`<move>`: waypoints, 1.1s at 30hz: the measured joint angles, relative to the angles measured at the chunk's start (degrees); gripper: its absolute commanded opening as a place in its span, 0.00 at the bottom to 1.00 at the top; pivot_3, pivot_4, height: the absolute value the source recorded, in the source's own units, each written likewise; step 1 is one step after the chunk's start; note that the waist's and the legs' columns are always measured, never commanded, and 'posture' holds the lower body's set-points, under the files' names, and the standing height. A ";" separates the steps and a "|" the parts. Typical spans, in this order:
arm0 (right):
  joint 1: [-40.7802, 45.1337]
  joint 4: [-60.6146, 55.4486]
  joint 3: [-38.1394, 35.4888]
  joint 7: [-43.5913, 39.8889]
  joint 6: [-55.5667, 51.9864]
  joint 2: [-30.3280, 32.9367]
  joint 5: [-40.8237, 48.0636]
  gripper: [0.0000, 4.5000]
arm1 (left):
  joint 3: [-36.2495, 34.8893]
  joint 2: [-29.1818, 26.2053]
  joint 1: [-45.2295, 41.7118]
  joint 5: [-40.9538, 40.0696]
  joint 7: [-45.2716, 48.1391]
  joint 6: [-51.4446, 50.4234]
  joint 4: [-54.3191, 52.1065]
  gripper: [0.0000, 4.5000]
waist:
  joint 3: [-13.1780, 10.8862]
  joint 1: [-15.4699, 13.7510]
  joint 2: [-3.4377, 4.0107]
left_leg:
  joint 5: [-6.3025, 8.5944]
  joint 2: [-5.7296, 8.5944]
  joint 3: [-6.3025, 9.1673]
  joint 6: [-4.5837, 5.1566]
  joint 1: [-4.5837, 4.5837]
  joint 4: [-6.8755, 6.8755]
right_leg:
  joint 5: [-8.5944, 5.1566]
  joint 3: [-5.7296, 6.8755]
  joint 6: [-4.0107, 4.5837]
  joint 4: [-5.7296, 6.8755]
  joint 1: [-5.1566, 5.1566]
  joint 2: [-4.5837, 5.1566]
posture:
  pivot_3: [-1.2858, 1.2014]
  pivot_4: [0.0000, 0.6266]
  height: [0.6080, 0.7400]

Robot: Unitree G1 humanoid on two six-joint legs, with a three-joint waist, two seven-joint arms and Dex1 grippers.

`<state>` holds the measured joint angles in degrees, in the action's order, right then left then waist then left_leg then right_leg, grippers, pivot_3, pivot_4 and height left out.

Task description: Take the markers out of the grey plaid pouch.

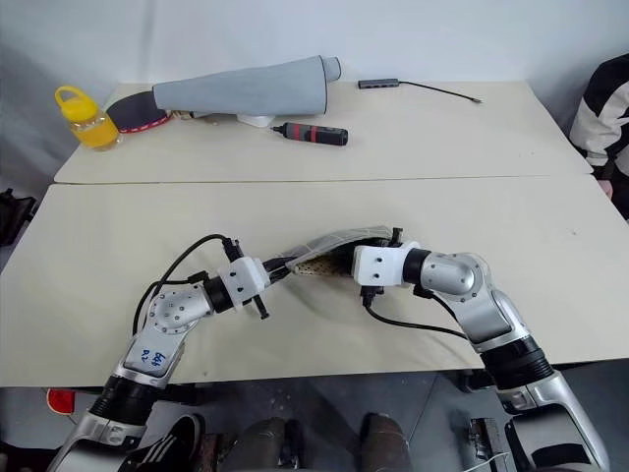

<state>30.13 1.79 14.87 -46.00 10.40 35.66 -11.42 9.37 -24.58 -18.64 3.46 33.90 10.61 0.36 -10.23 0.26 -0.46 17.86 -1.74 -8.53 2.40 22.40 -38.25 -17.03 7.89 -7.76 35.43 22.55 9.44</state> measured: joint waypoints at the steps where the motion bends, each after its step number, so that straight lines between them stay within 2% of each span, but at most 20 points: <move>1: 0.01 0.07 0.00 -0.04 0.29 0.13 -0.26 0.67 | 0.04 0.00 0.00 0.02 0.00 0.00 0.00 0.00 | 0.00 -0.01 0.00 | 0.00 0.00 0.00 0.00 0.00 0.00 | 0.00 0.00 0.00 0.00 0.00 0.00 | 0.52 0.24 1.00; 5: 0.03 0.52 0.00 -0.06 0.86 0.20 -0.48 0.98 | 0.16 0.01 0.00 0.07 0.01 0.00 -0.01 0.00 | 0.00 -0.01 0.00 | 0.00 0.00 0.00 0.00 0.00 0.00 | 0.00 0.00 0.00 0.00 0.00 0.00 | 0.52 0.24 1.00; 11: 0.04 0.47 0.02 -0.86 -0.67 0.18 -0.33 0.99 | 0.30 0.45 0.01 0.01 0.03 -0.54 -0.16 0.00 | 0.00 -0.02 0.00 | 0.00 0.00 0.01 0.00 0.00 -0.01 | 0.00 0.00 0.00 0.01 -0.01 0.00 | 0.52 0.24 1.00; 14: 0.49 0.48 -0.03 -1.31 -1.04 0.19 -0.11 0.85 | 0.11 0.95 0.01 -0.57 0.06 -1.44 -0.20 0.00 | 0.00 -0.02 0.00 | 0.00 0.00 0.01 0.01 0.00 -0.02 | 0.00 0.00 0.00 0.01 -0.01 0.00 | 0.52 0.24 1.00; 17: 1.28 0.37 -0.11 -3.53 -2.67 0.85 1.47 0.65 | -0.40 1.77 0.01 -2.95 0.70 -4.21 -0.90 0.00 | 0.00 -0.06 0.00 | 0.00 0.00 0.02 0.01 0.01 -0.03 | 0.00 0.00 0.00 0.01 -0.01 0.00 | 0.52 0.24 1.00; 23: 4.01 -3.97 -2.25 -12.31 -11.50 4.86 8.83 0.65 | -0.46 2.23 -0.03 -7.03 2.33 -11.71 -2.87 0.00 | 0.00 -0.05 0.00 | 0.00 -0.02 0.05 0.01 0.00 -0.05 | 0.00 0.02 0.00 0.02 -0.03 -0.01 | 0.52 0.24 1.00; 27: 7.53 -3.95 -1.38 -18.53 -11.78 9.43 8.53 0.65 | -0.45 3.20 -1.29 -11.08 3.98 -20.32 -5.26 0.00 | -0.01 -0.17 0.00 | 0.00 0.01 0.05 0.04 0.02 -0.11 | 0.00 -0.01 0.00 -0.01 -0.05 0.01 | 0.52 0.24 1.00; 33: 12.68 -0.98 1.45 -24.87 -11.85 11.09 6.62 0.65 | -0.73 5.16 -2.48 -19.88 6.31 -33.89 -10.21 0.00 | -0.01 -0.02 0.00 | -0.01 -0.01 0.06 0.03 0.01 -0.10 | 0.00 0.00 0.00 0.01 -0.05 0.00 | 0.52 0.24 1.00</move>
<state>42.81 0.81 16.32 -70.87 -1.45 46.76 -4.80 8.64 -19.42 -21.12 -16.41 40.22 -23.28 -9.85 -10.23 0.25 -0.46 17.85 -1.74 -8.48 2.43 22.40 -38.35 -17.03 7.89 -7.76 35.43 22.50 9.43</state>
